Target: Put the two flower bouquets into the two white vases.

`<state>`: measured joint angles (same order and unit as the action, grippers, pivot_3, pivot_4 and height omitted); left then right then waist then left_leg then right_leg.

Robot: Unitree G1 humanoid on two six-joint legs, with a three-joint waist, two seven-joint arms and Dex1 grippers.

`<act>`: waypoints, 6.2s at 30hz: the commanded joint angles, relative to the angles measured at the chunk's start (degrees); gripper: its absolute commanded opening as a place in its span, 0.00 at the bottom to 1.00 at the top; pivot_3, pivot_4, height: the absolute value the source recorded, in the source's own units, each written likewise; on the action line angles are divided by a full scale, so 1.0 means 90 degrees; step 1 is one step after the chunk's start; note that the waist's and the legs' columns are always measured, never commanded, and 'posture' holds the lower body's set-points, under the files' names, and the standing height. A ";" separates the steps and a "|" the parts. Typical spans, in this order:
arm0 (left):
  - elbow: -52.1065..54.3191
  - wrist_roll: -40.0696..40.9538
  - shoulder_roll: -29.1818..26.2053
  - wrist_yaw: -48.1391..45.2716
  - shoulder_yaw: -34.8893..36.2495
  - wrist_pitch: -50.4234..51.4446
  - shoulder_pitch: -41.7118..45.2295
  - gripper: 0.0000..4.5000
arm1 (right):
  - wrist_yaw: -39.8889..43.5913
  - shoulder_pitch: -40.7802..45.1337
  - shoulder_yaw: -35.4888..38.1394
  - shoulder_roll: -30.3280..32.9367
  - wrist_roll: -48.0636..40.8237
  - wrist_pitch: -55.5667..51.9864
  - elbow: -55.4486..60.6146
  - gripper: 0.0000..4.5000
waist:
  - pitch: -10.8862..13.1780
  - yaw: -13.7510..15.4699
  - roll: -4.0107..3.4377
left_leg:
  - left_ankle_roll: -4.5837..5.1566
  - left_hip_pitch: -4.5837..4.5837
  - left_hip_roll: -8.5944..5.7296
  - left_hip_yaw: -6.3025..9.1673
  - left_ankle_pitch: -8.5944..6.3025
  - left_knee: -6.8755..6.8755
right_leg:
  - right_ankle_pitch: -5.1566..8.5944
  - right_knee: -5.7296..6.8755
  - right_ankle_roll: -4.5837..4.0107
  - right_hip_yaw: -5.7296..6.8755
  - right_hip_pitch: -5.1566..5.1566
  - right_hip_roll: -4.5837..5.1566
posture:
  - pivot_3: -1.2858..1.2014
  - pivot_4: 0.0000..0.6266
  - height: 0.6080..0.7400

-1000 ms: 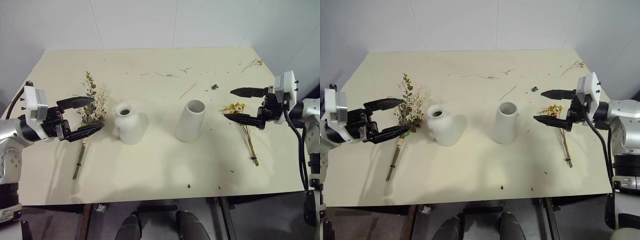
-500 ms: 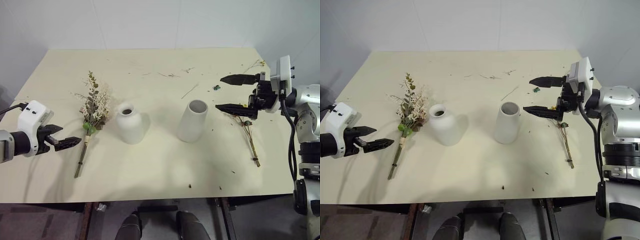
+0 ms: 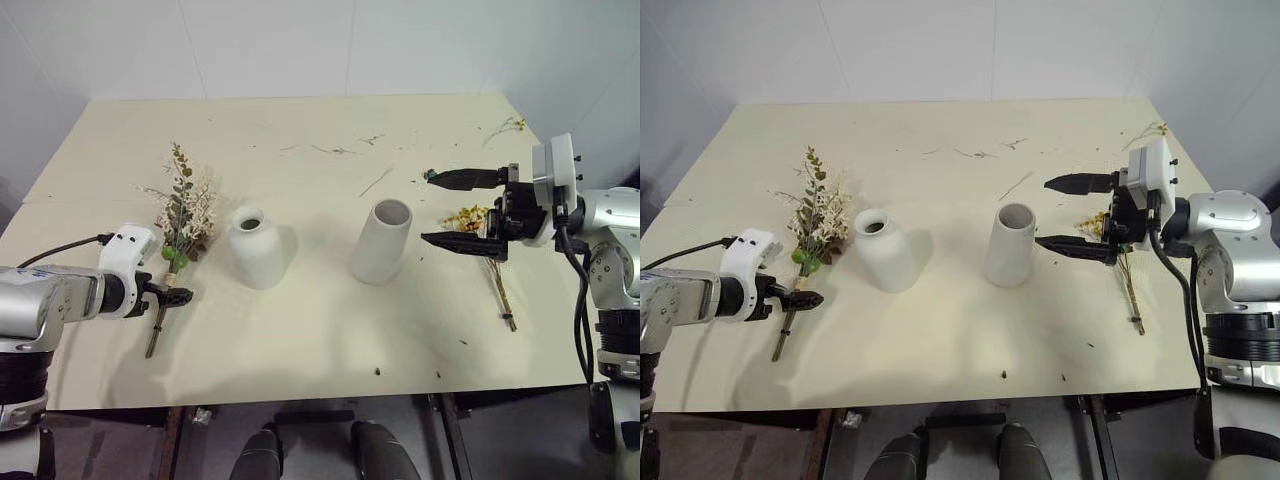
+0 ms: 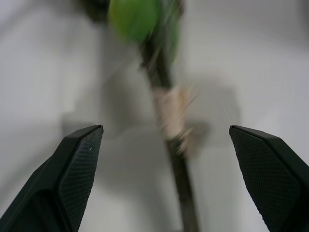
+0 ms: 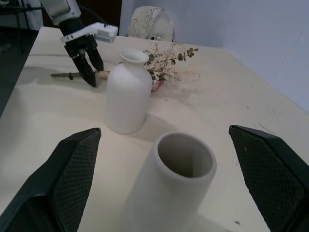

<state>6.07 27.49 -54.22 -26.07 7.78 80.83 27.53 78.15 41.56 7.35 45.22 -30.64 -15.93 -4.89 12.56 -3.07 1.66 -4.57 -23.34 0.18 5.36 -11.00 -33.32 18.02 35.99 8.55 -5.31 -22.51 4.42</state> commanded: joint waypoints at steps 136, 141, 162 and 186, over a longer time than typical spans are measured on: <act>0.1173 0.2137 0.0652 -0.4244 0.1663 -0.6067 -0.0637 0.82 | -0.1355 0.0686 -0.2253 0.1263 0.3204 -0.3307 -0.3506 0.42 | -0.0003 -0.0025 -0.0006 | 0.0012 -0.0015 -0.0002 -0.0019 -0.0010 -0.0048 | -0.0007 -0.0010 0.0004 -0.0008 0.0003 0.0004 | 0.52 0.24 1.00; 0.0951 0.2028 0.0660 -0.4313 0.1491 -0.6194 -0.0455 0.82 | -0.1784 0.0758 -0.1774 0.1210 0.3155 -0.3044 -0.3611 0.03 | -0.0002 -0.0047 -0.0006 | 0.0013 -0.0011 -0.0002 -0.0022 -0.0010 -0.0050 | -0.0009 -0.0009 0.0006 -0.0011 0.0005 0.0004 | 0.52 0.24 1.00; 0.0257 0.1738 0.0684 -0.4720 0.1067 -0.6396 0.0014 0.82 | -0.2106 0.0531 -0.0983 0.1512 0.2377 -0.4916 -0.1806 0.83 | 0.0000 -0.0057 -0.0012 | 0.0018 -0.0008 -0.0001 -0.0031 -0.0013 -0.0049 | -0.0010 -0.0003 0.0010 -0.0022 0.0000 0.0001 | 0.52 0.24 1.00; 0.1145 0.2056 0.0665 -0.4092 0.1550 -0.6094 -0.0664 0.82 | -0.2076 0.0804 -0.2416 0.0742 0.3047 -0.4490 -0.2937 0.65 | -0.0027 -0.0031 0.0033 | 0.0020 0.0000 0.0000 -0.0036 -0.0018 -0.0071 | -0.0013 -0.0011 0.0006 -0.0026 0.0020 0.0002 | 0.52 0.24 1.00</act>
<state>15.06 44.87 -47.40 -63.29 20.22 26.16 20.90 59.18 49.45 -13.99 53.02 -3.20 -56.20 -30.72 12.32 -3.36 1.96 -4.39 -23.30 0.18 5.03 -11.16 -33.96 17.91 35.89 8.60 -5.55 -22.31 4.42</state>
